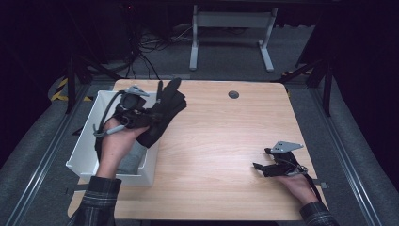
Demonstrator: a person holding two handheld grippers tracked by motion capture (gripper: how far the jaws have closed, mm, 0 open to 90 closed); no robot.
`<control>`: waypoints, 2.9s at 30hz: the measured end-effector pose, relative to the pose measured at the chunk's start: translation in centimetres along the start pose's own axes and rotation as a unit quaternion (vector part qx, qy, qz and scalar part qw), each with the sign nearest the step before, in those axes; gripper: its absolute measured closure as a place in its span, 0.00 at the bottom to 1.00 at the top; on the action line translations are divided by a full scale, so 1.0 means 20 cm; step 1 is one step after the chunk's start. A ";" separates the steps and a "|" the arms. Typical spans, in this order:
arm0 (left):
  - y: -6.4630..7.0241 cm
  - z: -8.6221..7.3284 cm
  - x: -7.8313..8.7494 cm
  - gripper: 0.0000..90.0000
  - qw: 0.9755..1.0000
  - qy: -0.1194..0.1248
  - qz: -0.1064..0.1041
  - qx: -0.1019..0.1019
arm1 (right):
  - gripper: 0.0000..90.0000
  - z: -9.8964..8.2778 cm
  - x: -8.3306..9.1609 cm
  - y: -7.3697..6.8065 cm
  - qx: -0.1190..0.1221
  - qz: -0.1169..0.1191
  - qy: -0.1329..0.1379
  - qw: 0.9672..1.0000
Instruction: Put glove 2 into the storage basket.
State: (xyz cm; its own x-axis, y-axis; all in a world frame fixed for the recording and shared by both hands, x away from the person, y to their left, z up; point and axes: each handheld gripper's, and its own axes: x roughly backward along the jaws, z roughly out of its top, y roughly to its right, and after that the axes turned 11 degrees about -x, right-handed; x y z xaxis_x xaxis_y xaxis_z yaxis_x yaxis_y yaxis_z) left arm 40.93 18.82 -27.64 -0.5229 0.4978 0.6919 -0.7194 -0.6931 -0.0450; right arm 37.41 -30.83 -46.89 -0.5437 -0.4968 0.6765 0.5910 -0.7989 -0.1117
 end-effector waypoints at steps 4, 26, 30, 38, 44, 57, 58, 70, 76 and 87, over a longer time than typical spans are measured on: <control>-0.09 -0.09 0.05 0.76 0.999 -0.006 0.026 0.029 | 0.20 0.00 0.00 0.00 0.000 -0.001 0.000 1.000; -0.20 -0.49 -0.14 0.75 0.988 -0.092 0.057 0.114 | 0.20 0.00 0.00 0.00 -0.003 -0.004 0.001 1.000; -0.21 -0.53 -0.18 0.71 0.986 -0.100 0.058 0.118 | 0.19 0.00 0.00 0.00 -0.004 -0.005 0.001 1.000; -0.22 -0.54 -0.20 0.37 0.985 -0.101 0.076 0.119 | 0.19 0.00 0.00 0.00 -0.006 -0.006 0.001 1.000; -0.23 -0.50 -0.14 0.24 0.987 -0.077 0.086 0.108 | 0.19 0.00 0.00 0.00 -0.005 -0.006 0.001 1.000; -0.15 -0.36 -0.06 0.21 0.994 -0.029 0.072 0.073 | 0.19 0.00 0.00 0.00 -0.006 -0.006 0.000 1.000; -0.13 -0.33 -0.06 0.20 0.995 -0.020 0.065 0.067 | 0.19 0.00 0.00 0.00 -0.006 -0.006 0.000 1.000; 0.05 -0.16 -0.13 0.20 0.999 0.011 0.027 0.028 | 0.19 0.00 0.00 0.00 -0.006 -0.006 0.000 1.000; 0.17 -0.07 -0.19 0.19 1.000 0.024 0.005 0.005 | 0.19 0.00 0.00 0.00 -0.006 -0.006 0.000 1.000; 0.47 0.02 -0.41 0.19 0.996 0.051 -0.054 -0.044 | 0.19 0.00 0.00 0.00 -0.006 -0.006 0.000 1.000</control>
State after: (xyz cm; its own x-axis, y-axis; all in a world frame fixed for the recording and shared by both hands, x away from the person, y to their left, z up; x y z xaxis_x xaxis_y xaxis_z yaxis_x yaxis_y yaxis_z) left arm 38.71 7.99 -33.41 -0.4812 0.6200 0.6198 -0.8087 -0.5868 -0.0409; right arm 37.45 -30.72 -46.90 -0.5510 -0.4872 0.6775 0.5774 -0.8088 -0.1119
